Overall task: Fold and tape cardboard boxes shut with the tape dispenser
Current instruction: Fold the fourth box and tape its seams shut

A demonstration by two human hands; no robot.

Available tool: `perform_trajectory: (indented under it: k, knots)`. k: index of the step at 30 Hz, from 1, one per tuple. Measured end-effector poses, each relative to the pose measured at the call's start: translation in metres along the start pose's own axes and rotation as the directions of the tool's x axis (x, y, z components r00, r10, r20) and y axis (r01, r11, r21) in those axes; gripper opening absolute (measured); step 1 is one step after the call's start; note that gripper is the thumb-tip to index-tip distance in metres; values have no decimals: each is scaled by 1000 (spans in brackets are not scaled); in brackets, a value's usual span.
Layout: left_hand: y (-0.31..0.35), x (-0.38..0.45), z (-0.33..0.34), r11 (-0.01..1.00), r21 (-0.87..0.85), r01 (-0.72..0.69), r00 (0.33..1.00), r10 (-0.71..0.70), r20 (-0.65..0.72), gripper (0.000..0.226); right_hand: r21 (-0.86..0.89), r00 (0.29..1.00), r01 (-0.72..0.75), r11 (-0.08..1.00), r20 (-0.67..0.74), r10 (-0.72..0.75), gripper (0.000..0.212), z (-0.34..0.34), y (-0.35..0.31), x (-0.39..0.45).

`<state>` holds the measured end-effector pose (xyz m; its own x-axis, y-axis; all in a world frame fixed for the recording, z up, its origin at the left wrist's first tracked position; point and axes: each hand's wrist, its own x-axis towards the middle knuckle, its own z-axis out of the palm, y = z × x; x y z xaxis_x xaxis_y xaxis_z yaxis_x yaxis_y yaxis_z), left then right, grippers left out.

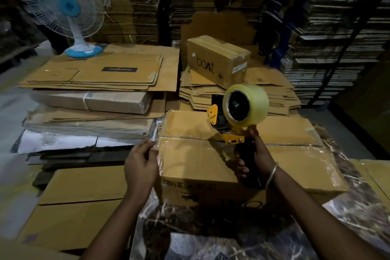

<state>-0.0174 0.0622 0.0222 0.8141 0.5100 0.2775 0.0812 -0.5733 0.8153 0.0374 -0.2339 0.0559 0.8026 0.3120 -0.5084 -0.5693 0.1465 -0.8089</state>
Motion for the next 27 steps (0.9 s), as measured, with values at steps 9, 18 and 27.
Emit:
perform_trajectory:
  k: [9,18,27]
  knots:
    - [111,-13,81,510,-501,699,695,-316,646,36,-53,999,20,998,40,-18,68,-26,-14,-30]
    - [183,-23,165,208,-294,933,324,-132,937,60,-3,994,106,994,18,-106,77,-99,-37,-50]
    - [236,-48,222,262,-94,961,155,-223,962,43,118,994,101,988,-41,-97,81,-160,-44,-67]
